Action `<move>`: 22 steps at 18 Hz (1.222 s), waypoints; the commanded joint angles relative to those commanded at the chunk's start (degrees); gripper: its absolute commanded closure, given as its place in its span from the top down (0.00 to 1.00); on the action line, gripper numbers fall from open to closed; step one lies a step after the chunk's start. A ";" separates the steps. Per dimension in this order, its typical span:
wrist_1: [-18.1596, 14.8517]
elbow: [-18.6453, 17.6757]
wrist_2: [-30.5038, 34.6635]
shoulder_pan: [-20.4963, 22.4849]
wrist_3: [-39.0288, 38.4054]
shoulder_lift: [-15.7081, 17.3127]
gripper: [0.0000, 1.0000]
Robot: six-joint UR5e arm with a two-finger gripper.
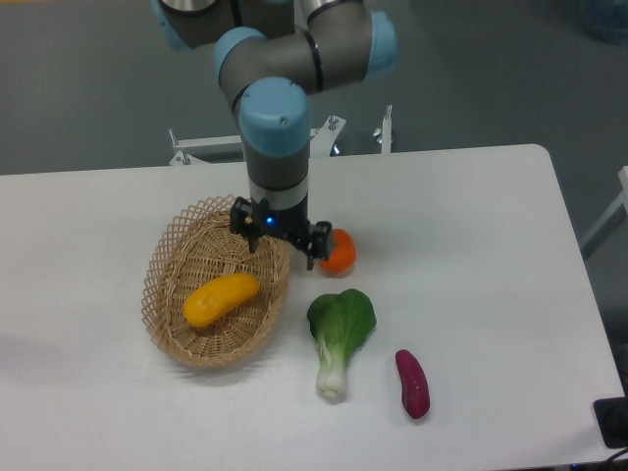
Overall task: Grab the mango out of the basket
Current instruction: 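Move the open gripper over the wicker basket toward the yellow mango, then lower the gripper onto the yellow mango and close on it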
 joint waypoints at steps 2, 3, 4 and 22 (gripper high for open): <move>0.26 -0.09 -0.01 -0.09 0.26 -0.44 1.00; 0.70 -0.26 -0.10 -0.17 0.44 -0.44 1.00; 0.97 -0.44 -0.18 -0.26 1.05 -0.61 1.00; 8.96 -2.81 -0.54 -8.00 6.06 -6.41 1.00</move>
